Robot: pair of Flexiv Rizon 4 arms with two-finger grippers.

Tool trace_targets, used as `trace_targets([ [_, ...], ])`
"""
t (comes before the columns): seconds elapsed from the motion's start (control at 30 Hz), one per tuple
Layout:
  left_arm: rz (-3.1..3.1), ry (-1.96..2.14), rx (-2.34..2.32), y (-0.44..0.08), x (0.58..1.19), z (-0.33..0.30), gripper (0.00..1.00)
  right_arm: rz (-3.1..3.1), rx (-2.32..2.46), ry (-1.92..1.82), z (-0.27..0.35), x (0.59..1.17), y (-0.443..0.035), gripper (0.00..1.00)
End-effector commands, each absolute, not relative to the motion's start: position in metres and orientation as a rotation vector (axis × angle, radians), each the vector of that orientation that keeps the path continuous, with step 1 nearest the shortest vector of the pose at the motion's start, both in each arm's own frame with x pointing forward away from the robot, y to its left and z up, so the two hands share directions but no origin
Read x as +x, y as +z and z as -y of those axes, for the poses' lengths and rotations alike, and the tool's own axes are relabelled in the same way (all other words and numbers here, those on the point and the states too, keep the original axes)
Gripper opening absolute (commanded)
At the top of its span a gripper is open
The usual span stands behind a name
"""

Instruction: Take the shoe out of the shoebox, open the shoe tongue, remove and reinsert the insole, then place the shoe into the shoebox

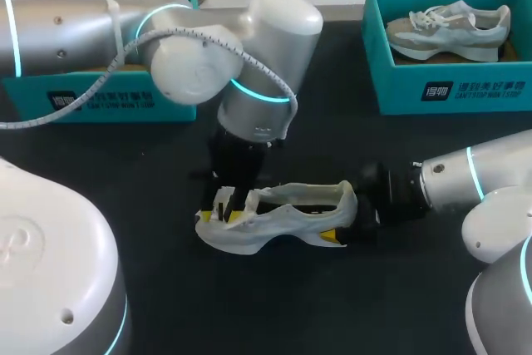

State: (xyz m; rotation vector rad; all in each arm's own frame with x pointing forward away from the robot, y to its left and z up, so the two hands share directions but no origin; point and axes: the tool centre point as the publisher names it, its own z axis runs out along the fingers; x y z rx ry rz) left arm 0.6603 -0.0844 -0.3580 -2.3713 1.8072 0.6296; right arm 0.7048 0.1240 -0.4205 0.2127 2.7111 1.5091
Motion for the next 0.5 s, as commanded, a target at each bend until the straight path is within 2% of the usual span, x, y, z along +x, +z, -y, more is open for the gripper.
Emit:
trace_targets([
  [0.03,-1.725,0.653,-2.399,-0.366,0.656,0.081,0.99,-2.712,0.217,1.504,-0.13,0.705,-0.427,0.0],
  [0.3,-1.666,0.675,-2.436,-0.367,0.655,0.059,1.0,-2.712,0.217,1.504,-0.13,0.705,-0.427,0.0],
  [0.5,-1.937,0.436,-2.304,-0.332,0.665,0.061,1.0,-2.712,0.217,1.504,-0.13,0.705,-0.427,0.0],
])
